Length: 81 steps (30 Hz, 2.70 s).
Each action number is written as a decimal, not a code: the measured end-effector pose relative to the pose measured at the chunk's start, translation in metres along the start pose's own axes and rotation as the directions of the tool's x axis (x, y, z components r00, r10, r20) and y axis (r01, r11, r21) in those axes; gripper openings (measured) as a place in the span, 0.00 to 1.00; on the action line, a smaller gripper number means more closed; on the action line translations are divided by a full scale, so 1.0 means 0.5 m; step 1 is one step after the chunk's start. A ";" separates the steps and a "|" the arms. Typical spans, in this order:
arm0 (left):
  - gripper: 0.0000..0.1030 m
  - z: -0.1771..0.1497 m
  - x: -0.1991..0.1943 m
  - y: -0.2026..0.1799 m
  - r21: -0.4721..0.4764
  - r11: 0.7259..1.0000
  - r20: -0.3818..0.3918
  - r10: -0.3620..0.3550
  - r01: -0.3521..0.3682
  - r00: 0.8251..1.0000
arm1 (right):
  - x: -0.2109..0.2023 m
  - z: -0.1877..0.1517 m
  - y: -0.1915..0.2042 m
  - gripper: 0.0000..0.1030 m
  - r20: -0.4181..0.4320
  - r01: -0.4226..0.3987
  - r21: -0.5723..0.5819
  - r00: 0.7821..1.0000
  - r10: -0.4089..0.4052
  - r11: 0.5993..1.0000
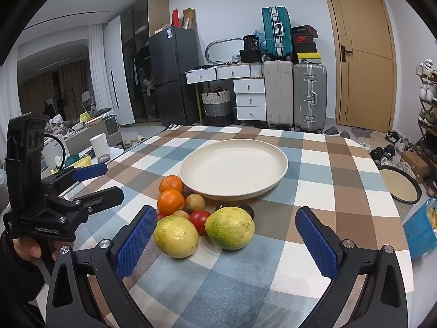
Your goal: Organize fruits
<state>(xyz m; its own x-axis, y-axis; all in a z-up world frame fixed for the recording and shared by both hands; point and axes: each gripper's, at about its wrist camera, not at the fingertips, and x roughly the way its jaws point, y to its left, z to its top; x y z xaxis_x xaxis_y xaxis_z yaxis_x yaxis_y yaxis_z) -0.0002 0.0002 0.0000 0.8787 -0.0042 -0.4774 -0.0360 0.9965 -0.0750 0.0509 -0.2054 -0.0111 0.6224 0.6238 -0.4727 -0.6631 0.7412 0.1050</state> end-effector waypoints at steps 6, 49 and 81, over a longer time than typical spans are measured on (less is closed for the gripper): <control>1.00 0.000 0.000 -0.001 0.008 1.000 -0.001 0.005 -0.005 1.000 | 0.002 0.000 0.000 1.00 -0.007 -0.001 -0.002 1.000 0.001 1.000; 1.00 0.000 0.000 -0.001 0.011 1.000 -0.003 0.006 -0.006 1.000 | 0.002 0.001 0.001 1.00 -0.012 0.001 0.000 1.000 -0.001 1.000; 1.00 -0.003 -0.001 -0.016 0.026 1.000 -0.011 0.007 -0.007 1.000 | 0.003 0.000 -0.010 1.00 -0.027 0.018 0.012 0.999 -0.018 1.000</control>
<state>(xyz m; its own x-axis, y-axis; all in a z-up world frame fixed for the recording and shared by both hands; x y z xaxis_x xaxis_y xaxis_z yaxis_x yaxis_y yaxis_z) -0.0010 -0.0081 -0.0006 0.8731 0.0016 -0.4876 -0.0291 0.9984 -0.0488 0.0551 -0.2079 -0.0123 0.6226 0.6037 -0.4979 -0.6465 0.7553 0.1073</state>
